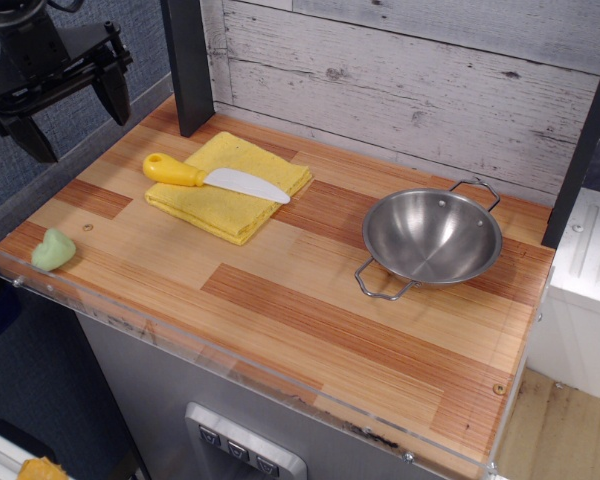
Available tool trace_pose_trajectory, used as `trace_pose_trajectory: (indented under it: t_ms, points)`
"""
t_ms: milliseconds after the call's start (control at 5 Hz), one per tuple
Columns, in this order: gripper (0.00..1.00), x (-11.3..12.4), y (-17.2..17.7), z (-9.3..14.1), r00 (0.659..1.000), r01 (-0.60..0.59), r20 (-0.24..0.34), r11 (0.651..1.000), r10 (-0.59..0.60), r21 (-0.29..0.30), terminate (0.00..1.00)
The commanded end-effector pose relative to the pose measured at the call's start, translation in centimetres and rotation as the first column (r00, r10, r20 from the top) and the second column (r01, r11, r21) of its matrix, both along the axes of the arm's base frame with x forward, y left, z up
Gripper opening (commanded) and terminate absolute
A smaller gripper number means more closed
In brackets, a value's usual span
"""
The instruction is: Take the knife and place it on the right bottom of the table.
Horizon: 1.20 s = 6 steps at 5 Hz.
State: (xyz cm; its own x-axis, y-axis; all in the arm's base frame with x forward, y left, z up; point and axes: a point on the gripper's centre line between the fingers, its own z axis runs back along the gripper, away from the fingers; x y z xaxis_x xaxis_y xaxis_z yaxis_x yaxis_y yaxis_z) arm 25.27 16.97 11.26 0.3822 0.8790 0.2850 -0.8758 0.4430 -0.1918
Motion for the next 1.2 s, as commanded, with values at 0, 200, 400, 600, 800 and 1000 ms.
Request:
trace_pose_trajectory:
  t_ms: [0,200,400,600,800,1000]
  points:
    - [1.0,0.0,0.0,0.0,1.0,0.0,0.0,1.0,0.0,0.0,0.0]
    - [1.0,1.4,0.6,-0.7,0.997,-0.052,0.047,0.998,0.053,-0.018,0.0]
    - [1.0,3.1,1.6,-1.3,0.996,-0.069,0.061,0.997,0.071,-0.036,0.0]
    - [1.0,4.8,2.3,-2.2,0.992,-0.085,0.086,0.995,0.089,-0.057,0.0]
    - [1.0,6.5,2.8,-3.2,0.992,-0.087,0.081,0.994,0.093,-0.068,0.0]
    - [1.0,7.7,2.9,-4.2,0.992,-0.098,0.077,0.992,0.105,-0.083,0.0]
